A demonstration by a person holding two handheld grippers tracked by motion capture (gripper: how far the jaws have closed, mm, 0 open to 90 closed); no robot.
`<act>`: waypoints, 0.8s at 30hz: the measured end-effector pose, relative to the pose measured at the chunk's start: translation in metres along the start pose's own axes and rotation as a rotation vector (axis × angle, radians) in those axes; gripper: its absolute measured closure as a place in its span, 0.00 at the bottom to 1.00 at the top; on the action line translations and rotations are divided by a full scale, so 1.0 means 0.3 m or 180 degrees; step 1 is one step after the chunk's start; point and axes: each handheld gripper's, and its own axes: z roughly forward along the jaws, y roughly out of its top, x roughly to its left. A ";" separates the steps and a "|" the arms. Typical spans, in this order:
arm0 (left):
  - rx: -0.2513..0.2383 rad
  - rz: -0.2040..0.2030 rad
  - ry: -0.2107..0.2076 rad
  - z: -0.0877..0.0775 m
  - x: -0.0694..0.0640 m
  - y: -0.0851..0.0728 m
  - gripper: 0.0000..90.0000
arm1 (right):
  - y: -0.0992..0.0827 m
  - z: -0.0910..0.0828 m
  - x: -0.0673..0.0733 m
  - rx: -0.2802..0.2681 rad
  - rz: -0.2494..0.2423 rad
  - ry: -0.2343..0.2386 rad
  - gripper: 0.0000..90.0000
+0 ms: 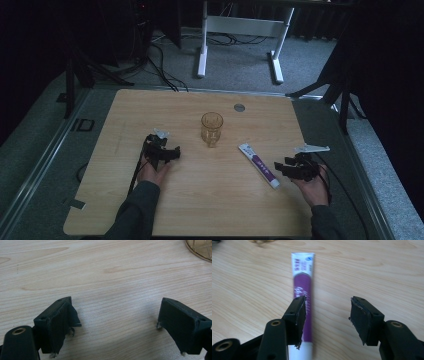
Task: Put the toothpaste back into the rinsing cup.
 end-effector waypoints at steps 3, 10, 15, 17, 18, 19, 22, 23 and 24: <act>0.0000 -0.0001 0.0000 0.000 0.000 0.000 0.14 | -0.004 -0.010 -0.011 0.0027 0.0019 -0.0052 0.52; -0.0001 0.0000 0.0000 0.000 0.000 0.000 0.14 | -0.006 -0.049 -0.022 0.0111 0.0019 -0.0170 0.51; -0.0001 0.0000 0.0001 0.000 0.000 0.000 0.14 | 0.009 -0.074 -0.030 0.0184 -0.0013 -0.0282 0.55; 0.0000 0.0000 0.0000 0.000 0.000 0.000 0.14 | 0.016 -0.081 -0.032 0.0200 -0.0030 -0.0315 0.56; -0.0001 0.0000 0.0000 0.000 0.000 0.000 0.14 | 0.020 -0.085 -0.032 0.0208 -0.0042 -0.0321 0.56; -0.0001 -0.0002 0.0000 0.000 0.000 0.000 0.14 | 0.022 -0.087 -0.031 0.0222 -0.0059 -0.0334 0.56; -0.0001 0.0000 0.0000 0.000 0.000 0.000 0.14 | 0.032 -0.090 -0.031 0.0295 -0.0096 -0.0386 0.57; -0.0001 0.0000 0.0000 0.000 0.000 0.000 0.14 | 0.035 -0.092 -0.031 0.0313 -0.0107 -0.0403 0.57; -0.0001 -0.0001 0.0000 0.000 0.000 0.000 0.14 | 0.039 -0.093 -0.031 0.0325 -0.0109 -0.0413 0.57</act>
